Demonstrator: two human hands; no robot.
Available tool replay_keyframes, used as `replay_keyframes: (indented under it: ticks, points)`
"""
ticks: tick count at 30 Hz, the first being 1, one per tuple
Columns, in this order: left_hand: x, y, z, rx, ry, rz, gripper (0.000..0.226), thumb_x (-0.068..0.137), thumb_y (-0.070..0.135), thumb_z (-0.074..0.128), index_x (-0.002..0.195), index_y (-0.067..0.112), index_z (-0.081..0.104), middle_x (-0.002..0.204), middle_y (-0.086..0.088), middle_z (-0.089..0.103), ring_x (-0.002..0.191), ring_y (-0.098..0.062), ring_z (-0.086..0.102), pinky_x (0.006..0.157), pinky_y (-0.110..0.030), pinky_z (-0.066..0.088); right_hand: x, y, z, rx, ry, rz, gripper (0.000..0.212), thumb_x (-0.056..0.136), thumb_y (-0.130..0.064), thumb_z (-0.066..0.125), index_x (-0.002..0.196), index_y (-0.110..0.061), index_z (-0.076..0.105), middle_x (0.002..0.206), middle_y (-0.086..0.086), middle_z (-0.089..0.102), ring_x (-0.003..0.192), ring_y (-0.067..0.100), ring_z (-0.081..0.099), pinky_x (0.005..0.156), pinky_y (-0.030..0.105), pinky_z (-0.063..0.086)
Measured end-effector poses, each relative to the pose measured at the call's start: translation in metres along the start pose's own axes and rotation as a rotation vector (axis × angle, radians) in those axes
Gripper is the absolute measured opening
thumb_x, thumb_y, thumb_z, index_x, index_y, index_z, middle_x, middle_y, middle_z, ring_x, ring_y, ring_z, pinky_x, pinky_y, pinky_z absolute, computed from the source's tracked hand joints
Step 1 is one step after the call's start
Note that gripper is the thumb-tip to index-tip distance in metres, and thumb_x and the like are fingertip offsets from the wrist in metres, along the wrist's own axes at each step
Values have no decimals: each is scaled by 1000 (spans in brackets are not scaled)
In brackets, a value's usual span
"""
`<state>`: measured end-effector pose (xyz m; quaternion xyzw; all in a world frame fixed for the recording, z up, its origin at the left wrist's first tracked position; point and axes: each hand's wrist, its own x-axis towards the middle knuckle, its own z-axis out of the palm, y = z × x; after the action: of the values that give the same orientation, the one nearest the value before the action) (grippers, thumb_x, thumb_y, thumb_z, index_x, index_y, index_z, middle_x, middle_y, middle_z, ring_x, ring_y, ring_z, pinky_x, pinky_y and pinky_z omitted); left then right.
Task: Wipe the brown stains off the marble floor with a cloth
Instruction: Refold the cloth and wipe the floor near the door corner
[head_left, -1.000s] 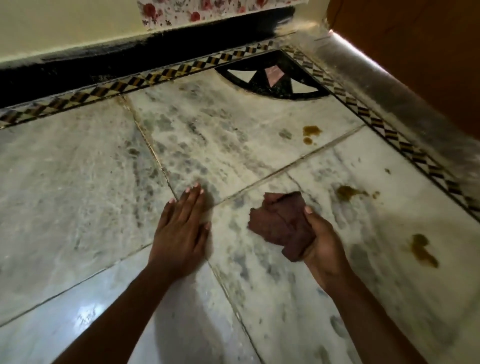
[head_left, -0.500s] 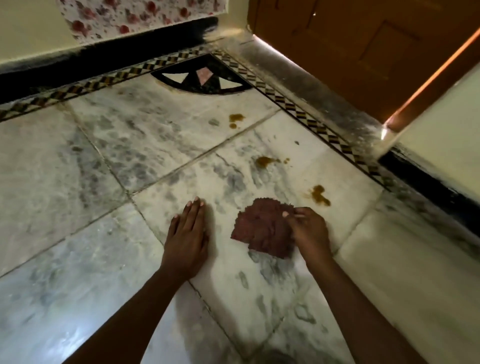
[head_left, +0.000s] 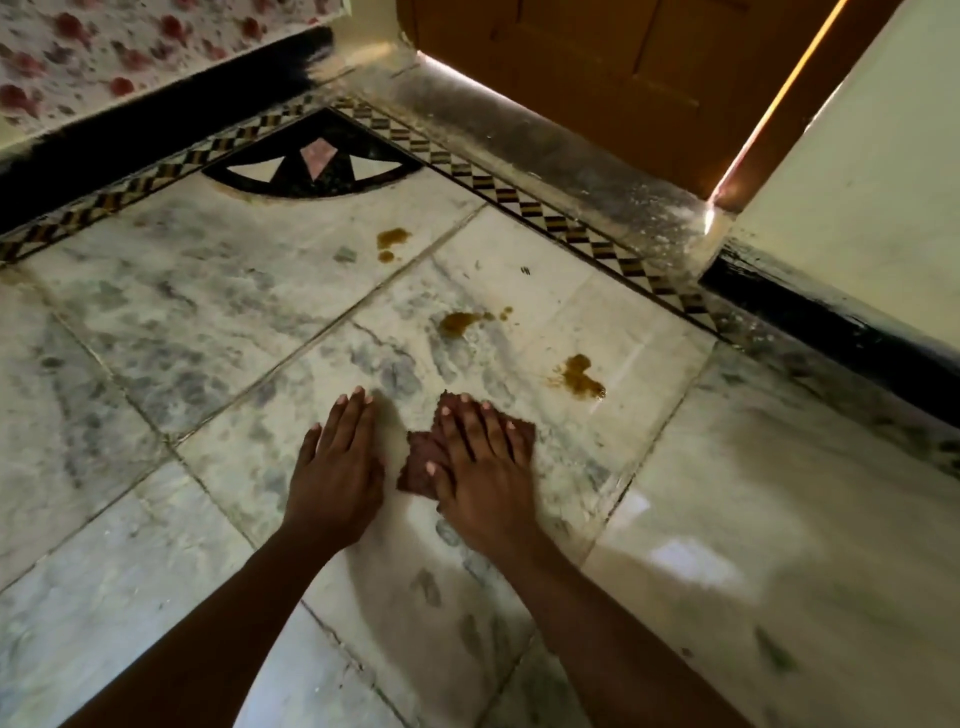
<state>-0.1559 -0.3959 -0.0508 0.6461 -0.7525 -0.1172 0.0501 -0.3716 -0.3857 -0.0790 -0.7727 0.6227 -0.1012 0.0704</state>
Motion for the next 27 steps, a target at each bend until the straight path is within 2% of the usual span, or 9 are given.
replay_keyframes:
  ticks: [5,8,12,14,17,19,22,24,27]
  points:
    - [7,0,11,-46,30,-100,85,98,57,16,169,11,20,178,-8,13,165,-27,14,130,-53,21,-45,49,-20,-90,-23,-194,62,109,-62,32,165,-37,36,177,1,26,164,28,23,131,59,16]
    - [7,-1,15,-74,8,-93,85,99,60,9,170,15,16,179,-5,7,166,-23,8,131,-51,15,-42,88,-31,-160,43,66,63,106,-61,36,164,-38,40,174,3,34,161,31,31,128,64,17]
    - [12,-13,17,-57,23,-59,83,100,61,19,170,16,19,179,-3,12,165,-24,14,129,-52,21,31,89,-22,-103,68,380,66,104,-60,32,161,-31,45,172,9,36,159,38,30,127,65,13]
    - [13,-17,18,-54,21,-51,82,102,63,20,170,17,19,179,-1,10,165,-23,13,130,-51,20,45,81,-19,-99,45,309,64,104,-59,33,161,-31,45,172,7,36,158,38,32,126,65,15]
    - [10,-14,22,-67,50,-61,80,104,63,19,170,19,17,179,2,6,166,-19,8,131,-50,16,14,93,-22,-148,31,-17,58,108,-58,37,161,-35,45,173,3,37,158,33,34,125,64,22]
    - [8,-11,25,-91,66,-80,80,103,63,18,171,21,15,179,5,3,165,-17,4,132,-49,12,-11,117,-31,-179,45,-80,58,109,-59,34,162,-38,44,173,0,35,160,29,34,125,63,24]
    - [7,-10,26,-105,62,-89,80,103,63,18,171,22,12,179,6,1,165,-15,1,132,-48,10,-7,141,-36,-218,125,274,60,105,-60,34,160,-37,46,171,3,40,156,34,38,123,61,24]
    - [7,-11,29,-79,71,-85,79,104,63,17,171,22,11,179,6,1,166,-16,1,132,-48,11,32,136,-37,-148,121,520,68,102,-63,28,163,-37,39,175,5,31,161,35,26,127,63,14]
    - [4,-9,32,-29,108,-94,75,106,58,21,170,20,17,179,2,8,165,-20,11,130,-52,18,83,115,-34,-59,-18,507,74,98,-64,16,166,-39,29,179,3,17,164,35,11,128,66,1]
